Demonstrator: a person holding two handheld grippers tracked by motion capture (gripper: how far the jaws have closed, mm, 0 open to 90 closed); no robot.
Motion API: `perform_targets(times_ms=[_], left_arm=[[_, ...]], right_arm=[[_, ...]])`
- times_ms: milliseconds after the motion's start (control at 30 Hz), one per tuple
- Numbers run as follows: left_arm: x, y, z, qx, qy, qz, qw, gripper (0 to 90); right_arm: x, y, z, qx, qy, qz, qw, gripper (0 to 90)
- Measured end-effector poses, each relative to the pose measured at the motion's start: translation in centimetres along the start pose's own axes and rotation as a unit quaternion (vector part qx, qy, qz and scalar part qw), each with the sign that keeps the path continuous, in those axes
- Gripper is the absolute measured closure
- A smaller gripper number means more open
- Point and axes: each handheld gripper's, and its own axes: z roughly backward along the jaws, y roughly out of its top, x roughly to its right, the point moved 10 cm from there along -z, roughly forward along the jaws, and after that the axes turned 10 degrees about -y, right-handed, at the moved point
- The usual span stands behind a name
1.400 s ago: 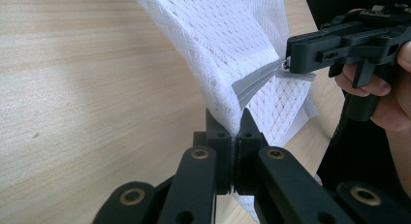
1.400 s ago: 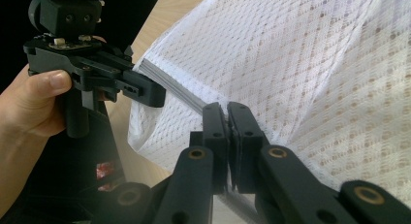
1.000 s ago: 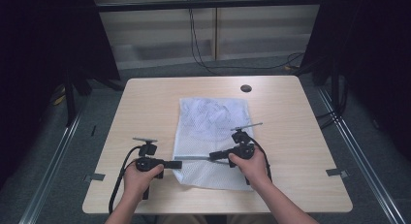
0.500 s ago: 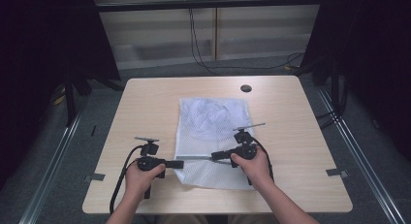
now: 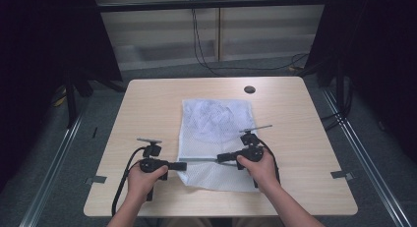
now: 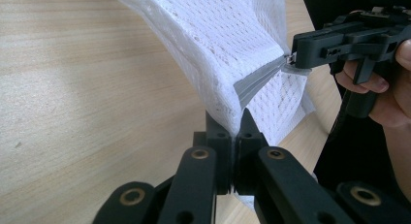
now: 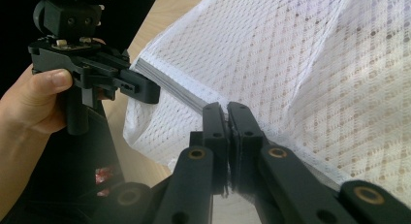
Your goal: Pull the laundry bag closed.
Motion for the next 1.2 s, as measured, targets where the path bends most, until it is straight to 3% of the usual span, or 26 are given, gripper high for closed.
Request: perform_targets(times_ms=[333,400,533,700,800,833,1200], left_arm=[[-0.1,0.0,-0.1,-0.007,0.007,-0.006,0.9999,88.6],[0.1,0.1,-0.1,0.002,0.004,0.005,1.0000,88.6],[0.0,-0.1,0.0,-0.012,0.005,-0.007,0.9999,88.6],[0.1,0.1,-0.2,-0.003,0.003,0.006,1.0000,88.6],[-0.1,0.0,-0.2,-0.014,0.004,-0.004,0.9999,88.6],[0.0,0.0,-0.3,-0.008,0.002,0.003,1.0000,88.6],[0.2,0.1,-0.5,-0.011,0.001,0.005,0.9999,88.6]], right_arm=[[0.3,-0.2,0.2,-0.001,-0.006,-0.003,1.0000,86.7],[0.5,-0.1,0.3,0.002,-0.005,-0.007,1.0000,86.7],[0.8,-0.3,0.3,0.000,-0.006,-0.010,0.9999,86.7],[0.8,-0.3,0.5,0.002,-0.004,-0.009,0.9999,86.7],[0.9,-0.4,0.6,0.000,-0.003,-0.008,1.0000,86.7],[0.9,-0.4,0.6,0.000,-0.004,-0.009,1.0000,86.7],[1.1,-0.4,0.8,0.003,-0.006,-0.010,0.9999,86.7]])
